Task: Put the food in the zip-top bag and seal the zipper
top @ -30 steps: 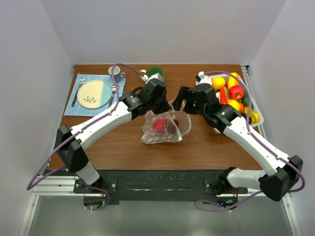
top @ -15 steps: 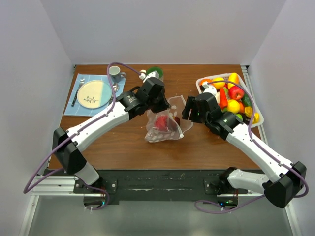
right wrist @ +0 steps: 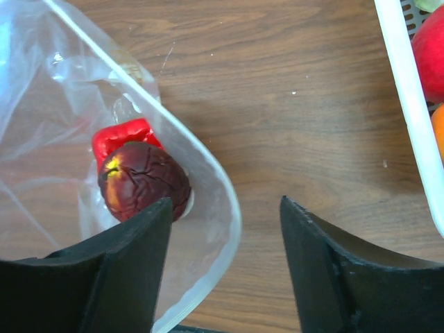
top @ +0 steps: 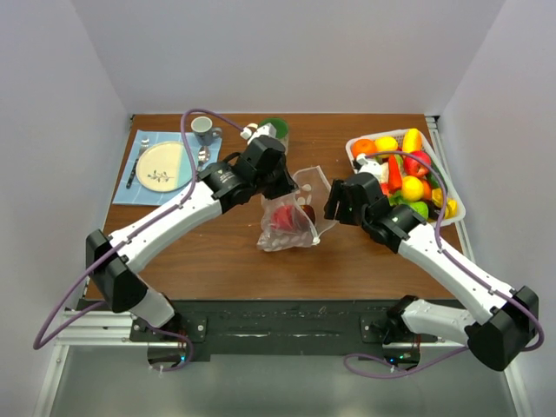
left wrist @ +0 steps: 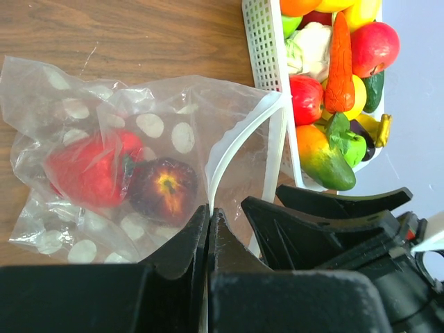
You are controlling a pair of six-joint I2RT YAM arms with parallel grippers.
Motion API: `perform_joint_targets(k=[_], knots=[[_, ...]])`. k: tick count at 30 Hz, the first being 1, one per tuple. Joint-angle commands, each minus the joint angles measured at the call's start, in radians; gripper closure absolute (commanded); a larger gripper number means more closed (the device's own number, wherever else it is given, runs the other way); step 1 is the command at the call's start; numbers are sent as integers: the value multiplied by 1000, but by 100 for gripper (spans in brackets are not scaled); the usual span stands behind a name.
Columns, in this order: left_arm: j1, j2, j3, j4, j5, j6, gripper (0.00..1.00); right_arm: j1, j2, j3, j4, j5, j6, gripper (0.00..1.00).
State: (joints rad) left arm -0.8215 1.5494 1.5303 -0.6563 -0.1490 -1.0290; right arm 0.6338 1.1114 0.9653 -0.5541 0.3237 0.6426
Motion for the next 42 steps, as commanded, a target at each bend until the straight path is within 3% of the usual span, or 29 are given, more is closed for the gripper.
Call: perform_joint_targets(k=[1, 4, 5, 7, 9, 11, 13, 14, 15, 18, 23, 28, 32, 35, 38, 39, 42], knots=[[2, -51, 51, 4, -26, 15, 100, -6, 1, -7, 66, -3, 3, 38], [8, -63, 51, -5, -32, 21, 100, -6, 31, 16, 89, -40, 11, 58], [12, -66, 51, -12, -40, 29, 100, -6, 44, 35, 101, -46, 12, 82], [33, -72, 45, -26, -66, 41, 100, 19, 97, 137, 89, -108, 15, 100], [100, -78, -2, -36, -67, 55, 100, 88, 157, 285, 36, -91, 3, 100], [178, -74, -95, 13, 81, 79, 100, 216, 183, 375, -56, 18, -21, 100], [258, -61, -122, -14, 205, 105, 100, 210, 168, 426, -139, 129, -49, 100], [262, -66, -90, -46, 192, 121, 100, 178, 150, 420, -142, 153, -64, 100], [256, -101, -72, -77, 160, 132, 100, 52, 130, 383, -135, 118, -96, 100], [259, -230, -27, -121, 50, 149, 100, -145, 103, 345, -104, -60, -148, 100], [259, -232, 125, -198, -3, 173, 100, -125, 178, 340, -23, -239, -118, 100], [259, -154, 108, -175, 46, 184, 100, -13, 235, 412, -37, -193, -107, 100], [257, -115, 6, -122, 78, 188, 100, -11, 248, 385, -30, -181, -115, 89], [251, -88, -79, -60, 107, 182, 100, -14, 268, 342, -23, -169, -127, 75], [233, -52, -130, -13, 144, 175, 100, -14, 263, 346, -67, -121, -150, 52], [226, -49, -133, -3, 143, 172, 100, -14, 228, 349, -84, -97, -159, 40], [205, -46, -130, 18, 143, 172, 100, -20, 157, 372, -167, 47, -187, 26]])
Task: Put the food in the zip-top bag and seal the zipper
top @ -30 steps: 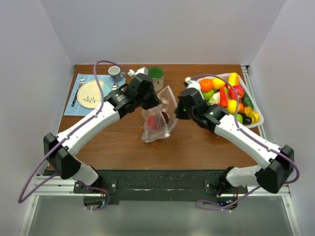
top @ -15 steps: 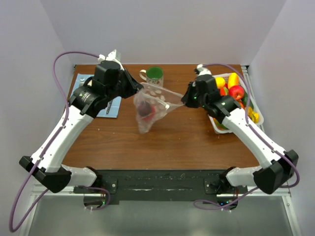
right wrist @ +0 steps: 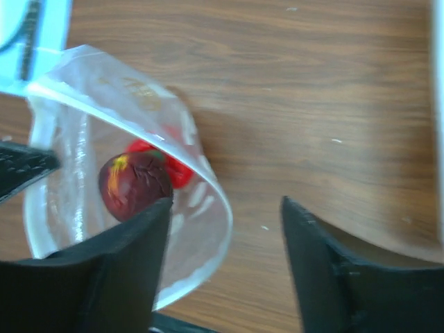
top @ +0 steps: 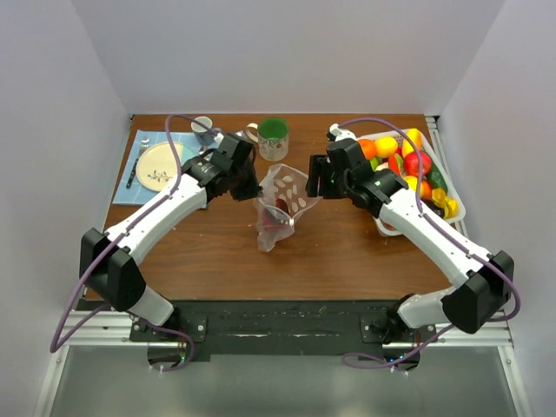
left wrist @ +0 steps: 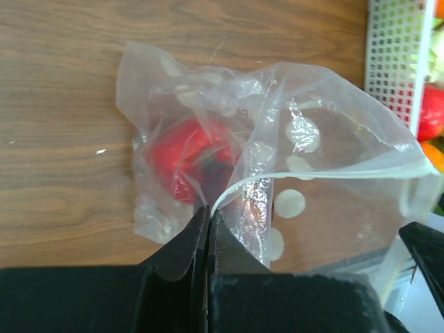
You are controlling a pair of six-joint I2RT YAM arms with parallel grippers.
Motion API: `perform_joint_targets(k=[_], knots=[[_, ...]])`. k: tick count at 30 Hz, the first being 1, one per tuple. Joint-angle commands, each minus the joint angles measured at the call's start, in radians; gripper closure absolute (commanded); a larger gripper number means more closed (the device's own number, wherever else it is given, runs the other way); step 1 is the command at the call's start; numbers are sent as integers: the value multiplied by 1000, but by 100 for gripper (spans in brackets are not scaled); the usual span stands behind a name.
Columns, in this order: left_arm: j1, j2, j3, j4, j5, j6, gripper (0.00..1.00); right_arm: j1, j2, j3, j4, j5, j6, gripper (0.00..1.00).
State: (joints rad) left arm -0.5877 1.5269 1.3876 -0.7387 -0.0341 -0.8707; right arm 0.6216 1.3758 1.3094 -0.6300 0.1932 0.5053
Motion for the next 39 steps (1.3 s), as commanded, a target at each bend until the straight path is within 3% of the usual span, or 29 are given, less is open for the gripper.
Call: perform_joint_targets(k=[1, 8, 11, 18, 31, 39], knots=[[-32, -22, 21, 102, 30, 12, 100, -11, -163, 30, -143, 246, -51, 24], [-50, -7, 45, 110, 60, 12, 100, -98, -407, -155, -241, 370, -36, 19], [-49, -5, 51, 110, 63, 18, 100, -132, -440, -231, -243, 403, -39, 16], [-49, 1, 83, 87, 68, 41, 100, -217, -413, -274, -165, 457, -88, 14], [-49, 3, 105, 70, 74, 67, 100, -374, -261, -329, -77, 316, -76, 10], [-50, 10, 100, 75, 77, 68, 100, -404, -225, -343, -71, 262, -73, 7]])
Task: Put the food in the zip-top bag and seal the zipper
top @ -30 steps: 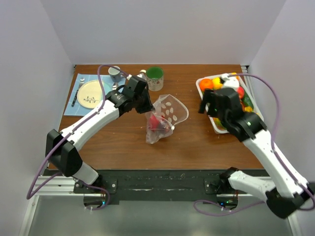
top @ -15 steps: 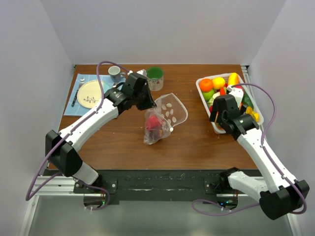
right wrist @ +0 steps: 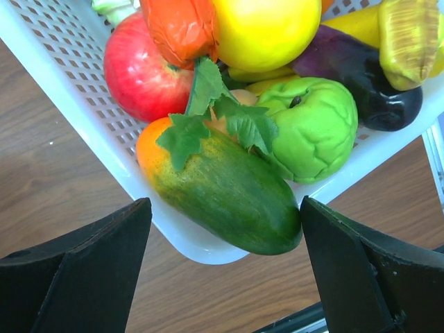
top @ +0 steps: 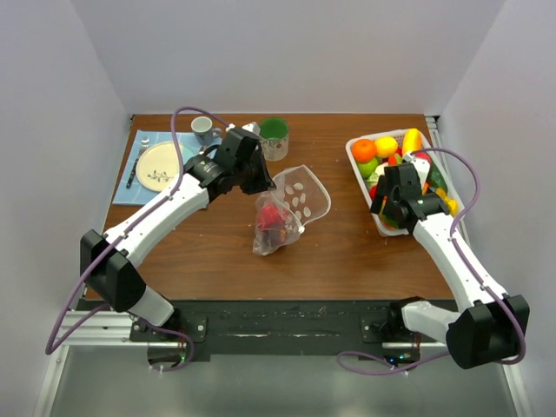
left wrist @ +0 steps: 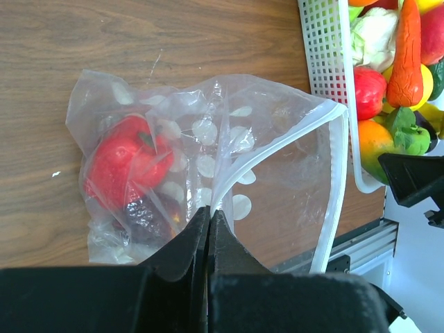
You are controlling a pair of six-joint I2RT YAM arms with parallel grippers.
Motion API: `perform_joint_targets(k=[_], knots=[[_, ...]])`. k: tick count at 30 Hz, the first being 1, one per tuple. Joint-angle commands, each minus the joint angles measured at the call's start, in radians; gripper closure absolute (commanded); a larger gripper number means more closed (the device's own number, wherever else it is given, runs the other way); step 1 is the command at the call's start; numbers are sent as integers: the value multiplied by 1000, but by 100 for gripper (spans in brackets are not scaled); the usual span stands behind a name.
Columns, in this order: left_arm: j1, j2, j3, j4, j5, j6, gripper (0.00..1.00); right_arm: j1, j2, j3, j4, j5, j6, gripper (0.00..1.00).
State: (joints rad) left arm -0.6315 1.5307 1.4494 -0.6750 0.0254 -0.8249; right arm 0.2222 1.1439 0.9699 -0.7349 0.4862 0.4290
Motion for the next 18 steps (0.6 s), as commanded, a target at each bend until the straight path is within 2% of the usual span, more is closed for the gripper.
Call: perform_joint_targets(k=[1, 7, 13, 18], knots=[[-5, 8, 39, 12, 18, 24, 100, -4, 8, -5, 34, -31, 4, 6], [-5, 11, 39, 14, 21, 21, 100, -15, 43, -30, 46, -63, 8, 2], [-7, 13, 37, 12, 24, 21, 100, -17, 51, -45, 75, -104, 22, 2], [-7, 13, 35, 11, 21, 20, 100, -17, 36, -43, 88, -112, 31, 11]])
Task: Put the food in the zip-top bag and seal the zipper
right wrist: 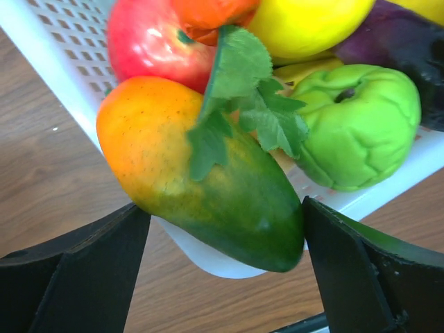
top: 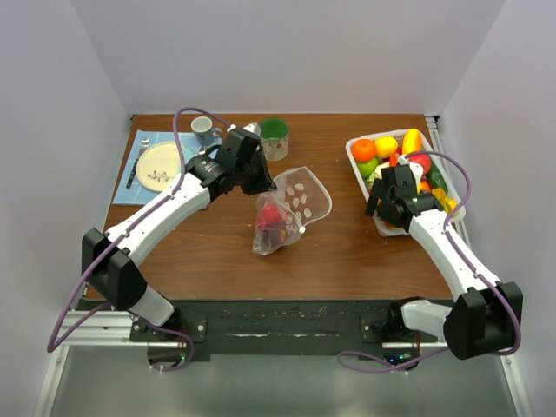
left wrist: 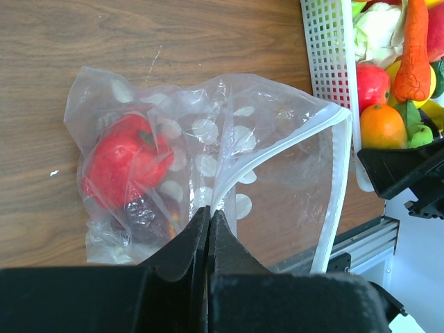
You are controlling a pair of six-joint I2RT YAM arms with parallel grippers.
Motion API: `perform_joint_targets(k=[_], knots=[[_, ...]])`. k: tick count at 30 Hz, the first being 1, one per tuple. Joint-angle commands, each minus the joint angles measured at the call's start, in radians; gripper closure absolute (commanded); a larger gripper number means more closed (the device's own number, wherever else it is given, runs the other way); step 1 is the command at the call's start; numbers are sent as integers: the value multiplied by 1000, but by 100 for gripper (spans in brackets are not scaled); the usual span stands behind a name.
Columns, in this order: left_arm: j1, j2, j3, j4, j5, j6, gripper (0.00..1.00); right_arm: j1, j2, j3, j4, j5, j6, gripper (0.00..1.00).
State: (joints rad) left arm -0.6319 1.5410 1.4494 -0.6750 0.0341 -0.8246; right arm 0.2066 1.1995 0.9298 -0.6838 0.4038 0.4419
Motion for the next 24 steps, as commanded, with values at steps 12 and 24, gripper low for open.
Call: perform_joint_targets(k=[12, 24], knots=[[-5, 10, 32, 20, 20, 10, 100, -1, -34, 35, 43, -63, 11, 20], [-5, 16, 37, 20, 26, 8, 100, -1, 55, 107, 84, -30, 18, 21]])
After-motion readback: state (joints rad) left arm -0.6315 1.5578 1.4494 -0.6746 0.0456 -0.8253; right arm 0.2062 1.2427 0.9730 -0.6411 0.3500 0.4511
